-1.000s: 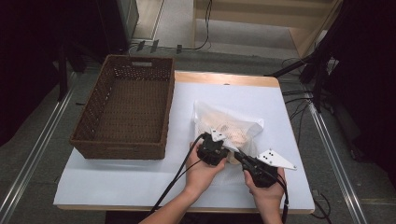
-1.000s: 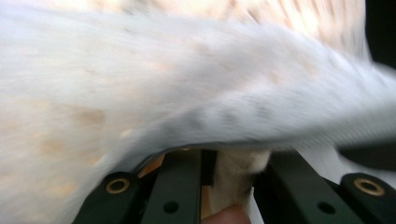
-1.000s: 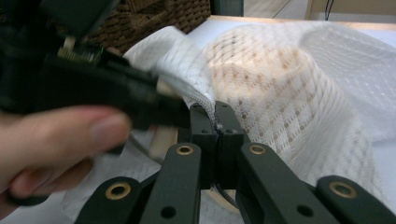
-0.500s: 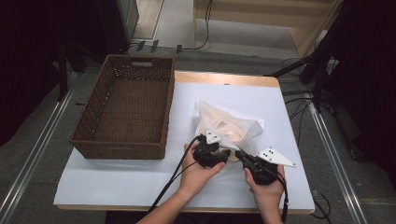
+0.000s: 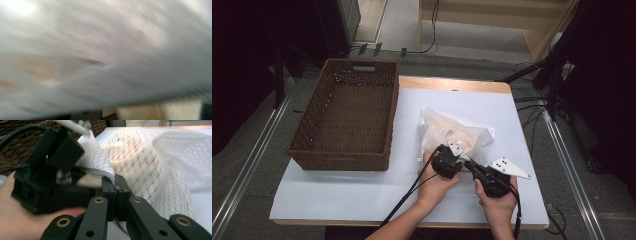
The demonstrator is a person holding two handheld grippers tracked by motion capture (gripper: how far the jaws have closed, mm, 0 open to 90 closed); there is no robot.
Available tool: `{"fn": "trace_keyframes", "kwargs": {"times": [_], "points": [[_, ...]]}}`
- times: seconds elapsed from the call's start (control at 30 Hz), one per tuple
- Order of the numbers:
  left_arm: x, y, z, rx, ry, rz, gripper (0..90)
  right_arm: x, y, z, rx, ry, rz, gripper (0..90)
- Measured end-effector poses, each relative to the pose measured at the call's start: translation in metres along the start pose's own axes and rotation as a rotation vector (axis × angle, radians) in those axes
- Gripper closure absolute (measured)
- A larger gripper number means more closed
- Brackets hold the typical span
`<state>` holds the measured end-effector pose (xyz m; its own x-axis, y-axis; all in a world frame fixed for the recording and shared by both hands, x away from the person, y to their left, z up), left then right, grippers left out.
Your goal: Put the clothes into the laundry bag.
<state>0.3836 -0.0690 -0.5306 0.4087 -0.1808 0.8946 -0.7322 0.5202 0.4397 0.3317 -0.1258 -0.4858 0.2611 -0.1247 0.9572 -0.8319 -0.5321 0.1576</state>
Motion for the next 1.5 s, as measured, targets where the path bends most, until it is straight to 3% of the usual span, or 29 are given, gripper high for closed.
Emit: {"fn": "trace_keyframes", "kwargs": {"times": [0.07,0.1,0.13,0.17,0.2,0.23,0.27,0.4,0.47,0.57,0.63,0.8,0.9,0.97,1.03,1.17,1.2,1.3,1.33,1.37,1.4,1.43,1.47,1.5], "points": [[0.014,0.000,-0.010,0.056,0.035,0.089,77.6,0.000,0.001,-0.002,0.004,0.001,-0.002,90.0],[0.020,-0.001,-0.017,0.107,0.041,0.144,77.7,0.000,0.001,-0.002,0.006,0.002,-0.001,90.0],[0.023,-0.002,-0.023,0.155,0.029,0.172,77.7,0.000,0.000,-0.003,0.009,-0.001,-0.001,90.0],[0.021,-0.008,-0.026,0.170,0.032,0.166,77.5,0.000,0.000,-0.004,0.009,-0.001,-0.002,90.0],[0.013,-0.015,-0.027,0.155,0.051,0.100,76.7,0.000,0.000,-0.003,0.004,0.005,-0.003,90.0],[0.003,-0.022,-0.025,0.104,0.085,0.021,73.9,-0.001,-0.001,-0.003,0.000,0.009,-0.013,90.0],[-0.001,-0.023,-0.023,0.065,0.098,0.002,68.5,-0.003,-0.001,-0.002,-0.004,0.011,-0.022,90.0],[-0.002,0.000,-0.011,-0.063,0.065,-0.025,45.4,-0.007,-0.002,0.004,-0.015,-0.003,-0.032,90.0],[-0.006,0.015,-0.006,-0.121,0.035,-0.028,39.7,-0.007,-0.003,0.006,-0.019,-0.007,-0.031,90.0],[-0.014,0.033,-0.009,-0.133,-0.042,-0.018,35.8,-0.007,-0.005,0.007,-0.022,-0.006,-0.029,90.0],[-0.016,0.043,-0.011,-0.152,-0.028,-0.003,40.9,-0.007,-0.006,0.008,-0.022,0.000,-0.028,90.0],[-0.014,0.050,-0.007,-0.194,0.009,0.001,66.4,-0.007,-0.006,0.008,-0.025,-0.001,-0.024,90.0],[-0.017,0.041,0.004,-0.223,0.003,-0.066,82.5,-0.006,-0.006,0.007,-0.024,-0.004,-0.023,90.0],[-0.016,0.028,0.004,-0.191,-0.012,-0.108,84.4,-0.007,-0.006,0.006,-0.022,0.000,-0.024,90.0],[-0.011,0.013,0.001,-0.164,0.034,-0.123,84.9,-0.008,-0.007,0.004,-0.018,-0.002,-0.028,90.0],[0.000,-0.009,-0.009,-0.100,0.111,-0.092,85.3,-0.010,-0.006,0.002,-0.013,0.005,-0.035,90.0],[0.003,-0.012,-0.010,-0.083,0.110,-0.077,85.4,-0.010,-0.006,0.003,-0.013,0.005,-0.036,90.0],[0.019,-0.014,-0.020,0.006,0.100,0.042,85.8,-0.012,-0.006,0.006,-0.017,-0.006,-0.041,90.0],[0.025,-0.015,-0.025,0.047,0.082,0.103,85.8,-0.011,-0.006,0.005,-0.016,-0.012,-0.041,90.0],[0.027,-0.016,-0.029,0.085,0.051,0.134,85.9,-0.011,-0.006,0.006,-0.015,-0.010,-0.039,90.0],[0.025,-0.020,-0.031,0.099,0.033,0.130,85.8,-0.010,-0.006,0.005,-0.013,-0.006,-0.034,90.0],[0.017,-0.027,-0.033,0.095,0.038,0.084,85.7,-0.010,-0.006,0.005,-0.013,-0.004,-0.036,90.0],[0.008,-0.033,-0.032,0.064,0.069,0.034,85.3,-0.010,-0.006,0.005,-0.014,-0.002,-0.040,90.0],[0.007,-0.034,-0.031,0.032,0.096,0.016,84.6,-0.012,-0.007,0.005,-0.017,-0.004,-0.048,90.0]]}}
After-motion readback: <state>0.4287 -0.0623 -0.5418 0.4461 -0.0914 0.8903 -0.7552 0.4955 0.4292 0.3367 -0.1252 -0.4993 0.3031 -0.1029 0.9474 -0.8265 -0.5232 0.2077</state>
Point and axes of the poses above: each handheld gripper's, and its own axes: y roughly backward along the jaws, x roughly out of its top, z roughly to its right, the point moved 10 cm from there along -y, roughly forward along the jaws, and after that the axes turned 14 degrees about z, right-handed, at the moved point
